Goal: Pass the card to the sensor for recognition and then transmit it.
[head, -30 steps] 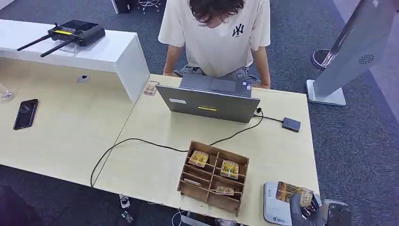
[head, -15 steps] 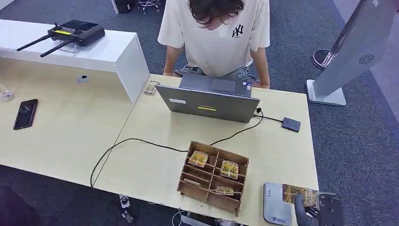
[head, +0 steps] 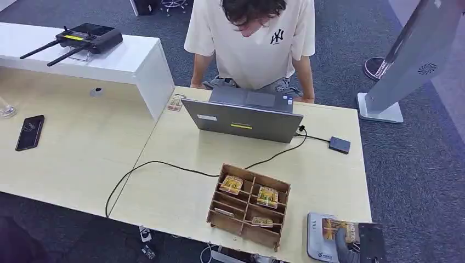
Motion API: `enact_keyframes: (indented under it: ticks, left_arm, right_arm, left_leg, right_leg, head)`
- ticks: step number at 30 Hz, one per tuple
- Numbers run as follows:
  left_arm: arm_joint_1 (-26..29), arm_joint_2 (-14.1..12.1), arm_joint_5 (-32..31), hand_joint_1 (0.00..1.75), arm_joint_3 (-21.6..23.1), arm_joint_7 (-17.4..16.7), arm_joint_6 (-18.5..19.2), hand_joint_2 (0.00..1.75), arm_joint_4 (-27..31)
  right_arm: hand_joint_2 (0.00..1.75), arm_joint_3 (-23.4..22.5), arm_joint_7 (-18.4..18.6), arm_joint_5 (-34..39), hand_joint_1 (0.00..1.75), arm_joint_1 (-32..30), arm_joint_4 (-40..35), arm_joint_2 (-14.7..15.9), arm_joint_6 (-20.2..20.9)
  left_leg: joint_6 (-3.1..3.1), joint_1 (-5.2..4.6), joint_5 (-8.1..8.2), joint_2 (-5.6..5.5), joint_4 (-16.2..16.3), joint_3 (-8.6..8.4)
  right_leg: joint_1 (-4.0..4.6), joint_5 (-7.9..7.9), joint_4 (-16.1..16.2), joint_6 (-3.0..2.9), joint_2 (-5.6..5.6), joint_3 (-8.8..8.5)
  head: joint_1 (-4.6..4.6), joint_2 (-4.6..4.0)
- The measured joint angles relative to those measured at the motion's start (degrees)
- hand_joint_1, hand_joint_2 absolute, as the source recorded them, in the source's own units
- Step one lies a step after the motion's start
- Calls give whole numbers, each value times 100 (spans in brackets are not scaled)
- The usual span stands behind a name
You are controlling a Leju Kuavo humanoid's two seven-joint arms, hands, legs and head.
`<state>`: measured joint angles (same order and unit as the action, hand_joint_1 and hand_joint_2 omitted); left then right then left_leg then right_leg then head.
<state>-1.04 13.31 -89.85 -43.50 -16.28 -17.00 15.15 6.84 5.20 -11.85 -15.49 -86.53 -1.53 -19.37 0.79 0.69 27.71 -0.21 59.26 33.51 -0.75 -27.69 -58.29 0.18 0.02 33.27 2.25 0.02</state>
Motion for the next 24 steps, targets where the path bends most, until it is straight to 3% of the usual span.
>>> enact_keyframes:
  ticks: [24]
  left_arm:
    - [-8,0,26,0,0,0,0,0,0]
  right_arm:
    - [175,13,81,-98,175,79,295,-33,17]
  left_leg:
    - [0,0,0,0,0,-1]
  right_leg:
    - [0,0,0,0,0,0]
  head:
    - [0,0]
